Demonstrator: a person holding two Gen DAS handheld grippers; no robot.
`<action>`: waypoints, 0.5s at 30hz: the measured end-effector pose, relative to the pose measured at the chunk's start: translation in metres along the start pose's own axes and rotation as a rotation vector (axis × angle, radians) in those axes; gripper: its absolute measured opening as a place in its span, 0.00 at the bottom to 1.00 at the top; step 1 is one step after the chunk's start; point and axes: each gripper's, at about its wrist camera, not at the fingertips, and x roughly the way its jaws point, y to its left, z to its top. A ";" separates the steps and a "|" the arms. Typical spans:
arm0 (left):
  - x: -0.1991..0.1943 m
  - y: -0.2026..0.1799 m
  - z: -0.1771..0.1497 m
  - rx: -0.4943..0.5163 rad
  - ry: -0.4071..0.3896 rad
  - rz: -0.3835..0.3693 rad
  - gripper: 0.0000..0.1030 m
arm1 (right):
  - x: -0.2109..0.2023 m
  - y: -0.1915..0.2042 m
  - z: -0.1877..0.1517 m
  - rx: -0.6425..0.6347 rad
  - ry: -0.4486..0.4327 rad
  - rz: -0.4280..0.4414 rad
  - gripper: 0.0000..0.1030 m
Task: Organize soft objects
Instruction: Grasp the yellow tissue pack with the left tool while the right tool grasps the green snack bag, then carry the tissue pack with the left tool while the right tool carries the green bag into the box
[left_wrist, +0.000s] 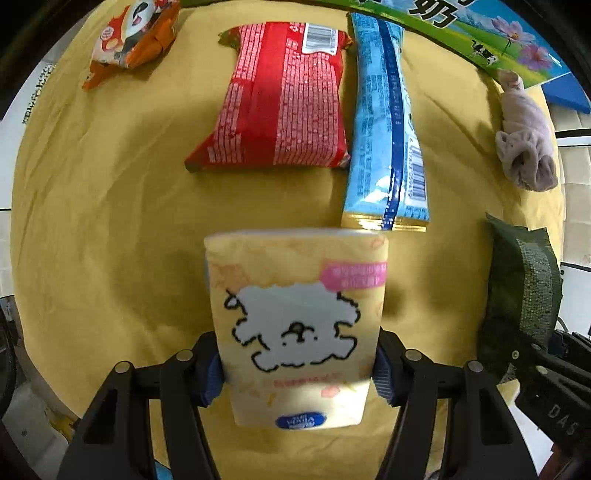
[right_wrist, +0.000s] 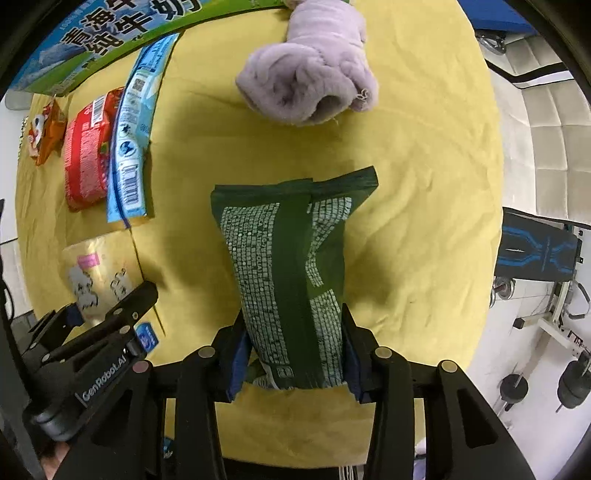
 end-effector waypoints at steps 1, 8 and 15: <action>-0.002 -0.001 -0.003 -0.003 -0.005 0.001 0.58 | 0.005 0.000 -0.001 0.008 0.000 0.000 0.44; -0.012 0.001 -0.009 0.002 -0.064 0.017 0.58 | 0.000 -0.022 -0.025 0.039 -0.023 0.020 0.38; -0.083 -0.010 -0.036 0.060 -0.150 0.024 0.58 | -0.023 -0.032 -0.070 0.029 -0.072 0.061 0.36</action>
